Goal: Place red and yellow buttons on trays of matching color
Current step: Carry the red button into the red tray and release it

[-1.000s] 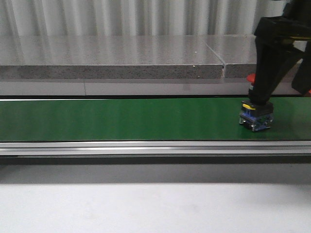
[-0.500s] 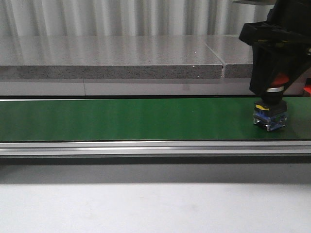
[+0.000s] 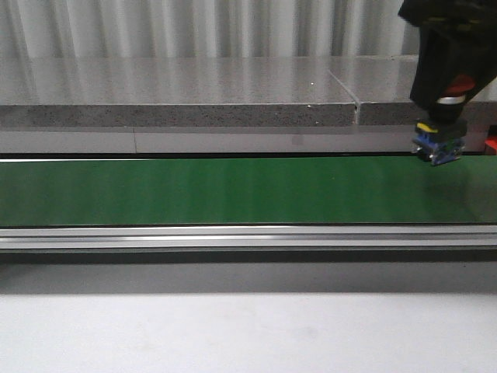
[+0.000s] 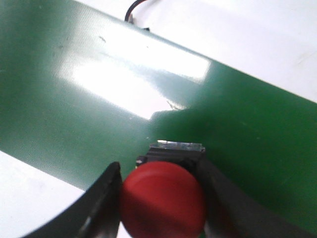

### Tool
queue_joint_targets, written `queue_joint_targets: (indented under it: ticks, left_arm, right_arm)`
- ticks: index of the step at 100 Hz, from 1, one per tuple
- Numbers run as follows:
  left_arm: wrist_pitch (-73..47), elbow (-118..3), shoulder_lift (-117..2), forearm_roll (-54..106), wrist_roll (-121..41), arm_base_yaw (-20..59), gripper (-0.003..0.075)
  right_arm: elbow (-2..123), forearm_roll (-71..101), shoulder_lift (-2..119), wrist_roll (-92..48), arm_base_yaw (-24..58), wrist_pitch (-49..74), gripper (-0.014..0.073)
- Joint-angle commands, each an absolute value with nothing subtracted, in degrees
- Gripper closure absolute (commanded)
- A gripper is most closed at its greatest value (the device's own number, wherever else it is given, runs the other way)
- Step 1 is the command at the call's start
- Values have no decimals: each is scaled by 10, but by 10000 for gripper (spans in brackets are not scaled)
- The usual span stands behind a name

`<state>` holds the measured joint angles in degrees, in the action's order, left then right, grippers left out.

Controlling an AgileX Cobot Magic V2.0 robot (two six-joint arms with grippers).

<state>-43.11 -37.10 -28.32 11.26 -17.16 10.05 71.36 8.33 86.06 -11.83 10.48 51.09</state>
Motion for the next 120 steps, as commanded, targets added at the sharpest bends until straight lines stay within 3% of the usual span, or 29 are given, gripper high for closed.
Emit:
queue_joint_targets:
  ticks: [1,68,120]
  left_arm:
    - [-392,-387,-287,126,-167,105,741]
    - [-392,-387,-287,126,-167,105,741]
    - [-392,-387,-287,126,-167,105,741]
  right_arm:
    - [733,85,823,-118,79,488,465]
    - [730,85,835,32,-259,449,465]
    - [730,91,948,38,-276,355,465]
